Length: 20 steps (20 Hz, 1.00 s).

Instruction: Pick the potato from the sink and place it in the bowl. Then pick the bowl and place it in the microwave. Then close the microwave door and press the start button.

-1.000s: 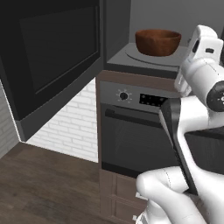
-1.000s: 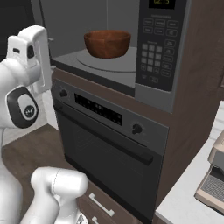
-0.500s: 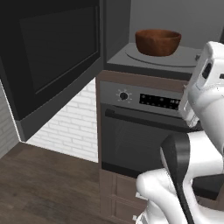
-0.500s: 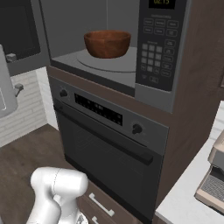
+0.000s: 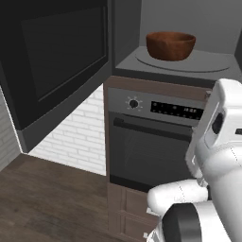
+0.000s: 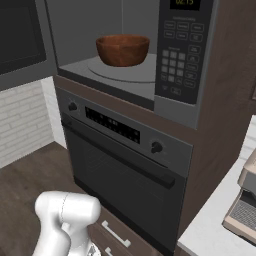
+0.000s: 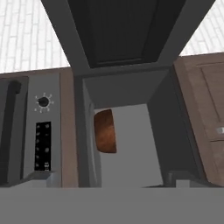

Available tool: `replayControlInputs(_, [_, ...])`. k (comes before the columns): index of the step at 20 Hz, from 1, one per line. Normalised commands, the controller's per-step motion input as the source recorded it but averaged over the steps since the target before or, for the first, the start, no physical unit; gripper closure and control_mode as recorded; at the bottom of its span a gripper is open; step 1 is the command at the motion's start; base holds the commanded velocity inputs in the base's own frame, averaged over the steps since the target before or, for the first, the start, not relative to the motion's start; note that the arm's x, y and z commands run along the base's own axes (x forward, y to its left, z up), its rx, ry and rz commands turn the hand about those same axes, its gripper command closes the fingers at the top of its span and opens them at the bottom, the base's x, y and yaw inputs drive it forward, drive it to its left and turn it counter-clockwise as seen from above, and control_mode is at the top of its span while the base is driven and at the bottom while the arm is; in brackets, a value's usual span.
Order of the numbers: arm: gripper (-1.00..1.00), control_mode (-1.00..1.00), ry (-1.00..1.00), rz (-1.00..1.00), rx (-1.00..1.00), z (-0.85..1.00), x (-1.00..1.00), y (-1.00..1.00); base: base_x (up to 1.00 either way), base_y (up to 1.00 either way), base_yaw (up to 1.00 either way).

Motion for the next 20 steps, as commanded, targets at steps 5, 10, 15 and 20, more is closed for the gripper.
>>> replayControlInputs(5, [-1.00, -1.00, -0.01, -0.05, -0.06, -0.36, -0.04, 0.87, 0.00, 0.00, 0.00])
replayControlInputs(10, [-1.00, -1.00, -0.01, -0.07, 0.00, -0.49, -0.04, 0.88, 0.00, 0.00, 0.00])
replayControlInputs(15, [-1.00, -1.00, -0.14, -0.03, -0.12, -0.28, -0.08, 0.87, 0.00, 0.00, 0.00])
replayControlInputs(20, [-1.00, -1.00, -0.06, -0.09, -0.07, -0.37, -0.01, 0.79, 0.00, 0.00, 0.00])
